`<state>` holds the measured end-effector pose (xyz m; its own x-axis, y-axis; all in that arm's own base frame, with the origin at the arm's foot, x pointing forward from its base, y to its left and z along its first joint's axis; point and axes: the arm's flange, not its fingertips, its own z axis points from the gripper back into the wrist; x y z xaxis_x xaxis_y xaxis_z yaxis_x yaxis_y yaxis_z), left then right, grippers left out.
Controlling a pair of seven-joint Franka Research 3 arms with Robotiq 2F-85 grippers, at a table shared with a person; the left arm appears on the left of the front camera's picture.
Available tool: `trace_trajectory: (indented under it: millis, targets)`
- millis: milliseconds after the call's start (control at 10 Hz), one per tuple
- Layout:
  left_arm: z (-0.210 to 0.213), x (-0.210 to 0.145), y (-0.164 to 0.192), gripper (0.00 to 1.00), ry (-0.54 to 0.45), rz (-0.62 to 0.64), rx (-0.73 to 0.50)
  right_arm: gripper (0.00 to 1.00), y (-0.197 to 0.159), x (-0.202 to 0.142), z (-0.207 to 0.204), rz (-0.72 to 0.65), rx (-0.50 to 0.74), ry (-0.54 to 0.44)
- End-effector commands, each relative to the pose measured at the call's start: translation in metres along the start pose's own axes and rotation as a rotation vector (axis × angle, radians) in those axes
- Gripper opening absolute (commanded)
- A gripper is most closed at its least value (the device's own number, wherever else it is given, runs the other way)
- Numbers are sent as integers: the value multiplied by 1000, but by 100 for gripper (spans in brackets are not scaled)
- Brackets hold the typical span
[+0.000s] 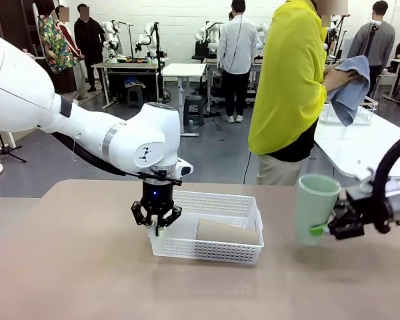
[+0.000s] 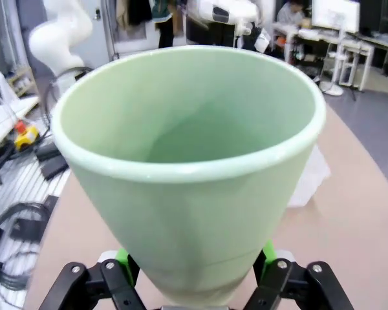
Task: Clean and organize the cups into the basket.
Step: Pick up the Reusable plastic cup from the right side of the table and stack it inside the Organizing basket in the center of the table.
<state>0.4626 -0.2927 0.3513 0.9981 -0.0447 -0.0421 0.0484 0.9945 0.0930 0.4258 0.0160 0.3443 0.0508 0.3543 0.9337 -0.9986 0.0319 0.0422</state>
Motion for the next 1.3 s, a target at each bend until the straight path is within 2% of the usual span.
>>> trace_trajectory:
  millis: [0,200,300,600,700,900,1000,1200]
  targets:
    - [0,1,1,3,-8,-14,8,21,33,76,32,-59,-111,5]
    - [0,1,1,3,-8,-14,8,21,40,105,45,-121,-185,28]
    - [0,1,1,3,-8,-14,8,21,31,84,37,-34,-98,2]
    - [0,1,1,3,-8,-14,8,21,31,84,37,-34,-98,2]
    - [0,1,1,3,-8,-14,8,81,36,94,42,-53,-121,10]
    - [0,1,1,3,-8,-14,8,81,15,154,2,-14,-35,272]
    - [0,1,1,3,-8,-14,8,81,1,177,-20,-25,7,366]
    - [0,1,1,3,-8,-14,8,81,-30,206,-56,-85,72,484]
